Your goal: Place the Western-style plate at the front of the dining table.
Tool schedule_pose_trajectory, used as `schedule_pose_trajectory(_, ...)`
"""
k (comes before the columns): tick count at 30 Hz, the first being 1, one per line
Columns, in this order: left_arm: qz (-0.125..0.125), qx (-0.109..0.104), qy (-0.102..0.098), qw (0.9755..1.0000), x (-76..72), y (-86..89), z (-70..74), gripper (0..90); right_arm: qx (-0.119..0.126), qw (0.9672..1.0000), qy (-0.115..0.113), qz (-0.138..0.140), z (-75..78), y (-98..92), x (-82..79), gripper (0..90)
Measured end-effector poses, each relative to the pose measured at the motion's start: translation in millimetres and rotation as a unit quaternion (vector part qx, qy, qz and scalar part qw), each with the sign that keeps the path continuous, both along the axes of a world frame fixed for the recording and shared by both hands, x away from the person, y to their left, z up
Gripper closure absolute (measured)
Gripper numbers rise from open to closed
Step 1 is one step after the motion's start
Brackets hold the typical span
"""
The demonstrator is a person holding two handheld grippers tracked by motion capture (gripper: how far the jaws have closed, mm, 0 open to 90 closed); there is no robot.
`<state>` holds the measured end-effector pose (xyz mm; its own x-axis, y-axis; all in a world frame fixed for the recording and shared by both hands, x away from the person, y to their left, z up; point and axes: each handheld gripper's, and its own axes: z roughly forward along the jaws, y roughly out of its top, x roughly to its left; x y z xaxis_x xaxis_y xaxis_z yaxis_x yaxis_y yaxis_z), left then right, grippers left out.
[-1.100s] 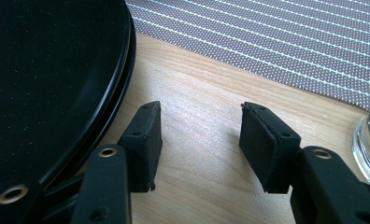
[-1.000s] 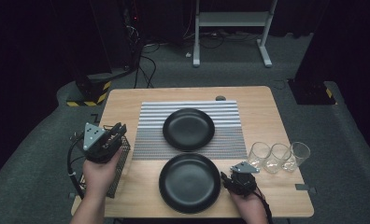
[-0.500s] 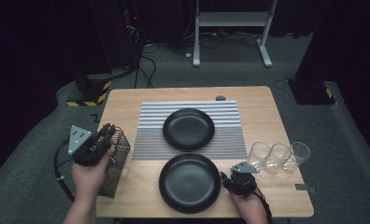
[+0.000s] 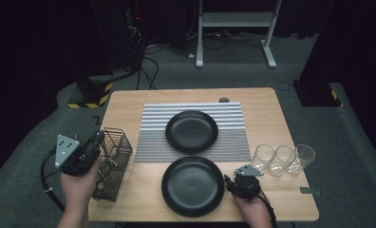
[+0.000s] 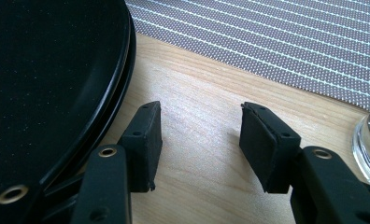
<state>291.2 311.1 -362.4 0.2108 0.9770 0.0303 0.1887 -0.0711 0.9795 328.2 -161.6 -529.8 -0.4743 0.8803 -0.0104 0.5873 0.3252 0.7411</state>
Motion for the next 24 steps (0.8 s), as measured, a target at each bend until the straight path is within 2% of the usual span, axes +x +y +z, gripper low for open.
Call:
schedule_pose_trajectory(10,0.008,-0.001,0.003,1.0000,-1.5,6.8,-4.9,80.0,0.000,1.0000,0.000,0.000,0.1,0.0,0.2,48.4)
schedule_pose_trajectory(13,0.008,-0.003,0.011,0.9999,0.8,8.0,-9.1,80.0,0.000,1.0000,0.000,0.000,0.1,0.0,0.2,48.4)
schedule_pose_trajectory(24,0.007,0.009,0.038,0.9992,8.0,5.7,-17.6,79.9,0.000,1.0000,0.000,0.001,0.1,0.1,0.2,48.4)
